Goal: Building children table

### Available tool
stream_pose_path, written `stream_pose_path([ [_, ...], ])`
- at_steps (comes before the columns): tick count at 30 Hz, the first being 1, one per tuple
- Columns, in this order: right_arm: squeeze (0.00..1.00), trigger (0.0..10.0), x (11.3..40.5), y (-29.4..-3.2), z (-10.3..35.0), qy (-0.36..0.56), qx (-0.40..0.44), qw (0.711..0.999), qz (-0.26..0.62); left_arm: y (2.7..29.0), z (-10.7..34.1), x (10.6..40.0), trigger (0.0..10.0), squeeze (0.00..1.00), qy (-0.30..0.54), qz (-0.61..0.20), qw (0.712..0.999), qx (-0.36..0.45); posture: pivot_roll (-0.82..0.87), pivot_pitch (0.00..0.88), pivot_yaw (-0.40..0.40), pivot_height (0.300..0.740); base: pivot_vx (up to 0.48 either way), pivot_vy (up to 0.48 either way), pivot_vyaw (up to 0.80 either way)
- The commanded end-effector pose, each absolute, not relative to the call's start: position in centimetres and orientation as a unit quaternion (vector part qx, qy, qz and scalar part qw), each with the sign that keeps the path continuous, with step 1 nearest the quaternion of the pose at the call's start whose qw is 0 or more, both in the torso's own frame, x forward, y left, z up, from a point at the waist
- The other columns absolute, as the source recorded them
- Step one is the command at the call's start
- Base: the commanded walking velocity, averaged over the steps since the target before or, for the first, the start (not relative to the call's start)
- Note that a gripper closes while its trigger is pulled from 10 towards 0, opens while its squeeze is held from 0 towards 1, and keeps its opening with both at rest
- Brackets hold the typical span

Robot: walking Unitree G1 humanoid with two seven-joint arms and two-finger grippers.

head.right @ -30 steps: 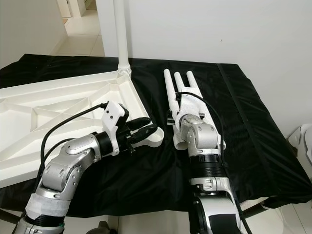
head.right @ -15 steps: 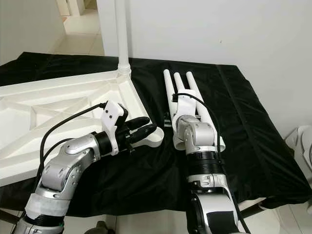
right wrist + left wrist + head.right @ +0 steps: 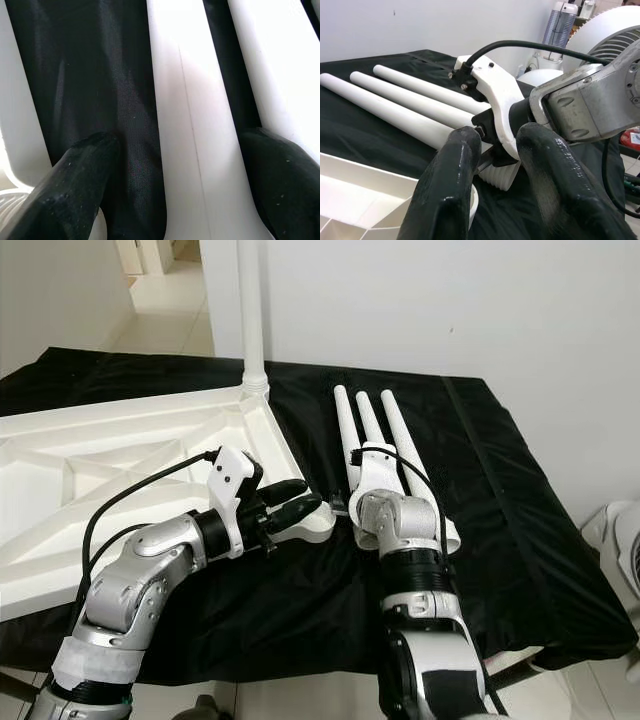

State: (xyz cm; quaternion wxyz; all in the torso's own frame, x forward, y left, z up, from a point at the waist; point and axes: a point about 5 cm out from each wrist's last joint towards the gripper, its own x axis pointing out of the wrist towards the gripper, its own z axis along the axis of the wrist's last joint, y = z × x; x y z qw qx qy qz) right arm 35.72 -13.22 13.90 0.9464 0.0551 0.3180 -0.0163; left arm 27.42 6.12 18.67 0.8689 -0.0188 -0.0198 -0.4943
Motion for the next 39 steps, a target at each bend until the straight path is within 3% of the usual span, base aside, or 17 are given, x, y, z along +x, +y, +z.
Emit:
stream_pose_path([
  [1,0.0,10.0,35.1,-13.5,11.6,0.369,0.067,0.927,-0.027,6.4,18.9,27.8,10.0,0.0,-0.019,-0.45,0.893,-0.017,0.11,0.01,-0.049,0.74,0.0,0.0,0.0],
  [2,0.0,10.0,35.1,-13.5,11.6,0.369,0.067,0.927,-0.027,6.4,18.9,27.8,10.0,0.0,-0.019,-0.45,0.893,-0.017,0.11,0.01,-0.049,0.74,0.0,0.0,0.0],
  [3,0.0,4.0,35.0,-13.6,11.1,0.379,0.072,0.922,-0.028,6.3,18.9,27.8,10.0,0.0,-0.019,-0.452,0.892,-0.016,0.11,0.011,-0.047,0.74,0.0,0.0,0.0],
  [4,0.0,4.0,35.0,-13.6,11.1,0.379,0.072,0.922,-0.028,6.3,18.9,27.8,10.0,0.0,-0.019,-0.452,0.892,-0.016,0.11,0.011,-0.047,0.74,0.0,0.0,0.0],
  [5,0.0,0.0,34.9,-13.7,10.4,0.402,0.082,0.912,-0.025,6.1,19.1,27.7,10.0,0.0,-0.021,-0.455,0.89,-0.016,0.11,0.014,-0.043,0.74,0.0,0.0,0.0],
  [17,0.0,0.0,35.0,-13.9,10.0,0.421,0.078,0.904,-0.018,5.6,19.3,27.7,10.0,0.0,-0.024,-0.459,0.888,-0.018,0.11,0.011,-0.044,0.74,0.0,0.0,0.0],
  [24,0.0,0.0,36.8,-13.7,12.9,0.325,0.079,0.942,0.024,5.4,19.3,27.7,10.0,0.0,-0.026,-0.46,0.887,-0.023,0.11,0.013,-0.045,0.74,0.0,0.0,0.0],
  [25,0.0,3.4,37.0,-13.7,13.6,0.296,0.073,0.952,0.026,5.4,19.3,27.7,10.0,0.0,-0.026,-0.459,0.888,-0.024,0.11,0.012,-0.045,0.74,0.0,0.0,0.0],
  [26,0.0,3.4,37.0,-13.7,13.6,0.296,0.073,0.952,0.026,5.4,19.3,27.7,10.0,0.0,-0.026,-0.459,0.888,-0.024,0.11,0.012,-0.045,0.74,0.0,0.0,0.0],
  [27,0.0,10.0,37.1,-13.8,14.4,0.258,0.077,0.963,0.031,5.4,19.3,27.8,10.0,0.0,-0.026,-0.458,0.888,-0.025,0.11,0.012,-0.045,0.74,0.0,0.0,0.0],
  [28,0.0,10.0,37.2,-14.4,15.4,0.196,0.077,0.978,0.007,5.4,19.2,27.8,10.0,0.0,-0.026,-0.457,0.889,-0.024,0.1,0.011,-0.045,0.74,0.0,0.0,0.0],
  [36,0.0,10.0,37.0,-14.7,15.9,0.163,0.086,0.983,-0.002,5.4,19.2,27.9,10.0,0.0,-0.025,-0.459,0.888,-0.025,0.1,0.012,-0.04,0.74,0.0,0.0,0.0],
  [39,0.0,10.0,36.5,-14.8,16.5,0.108,0.09,0.99,0.026,5.5,19.2,28.0,10.0,0.0,-0.022,-0.464,0.885,-0.033,0.1,0.011,-0.037,0.74,0.0,0.0,0.0],
])
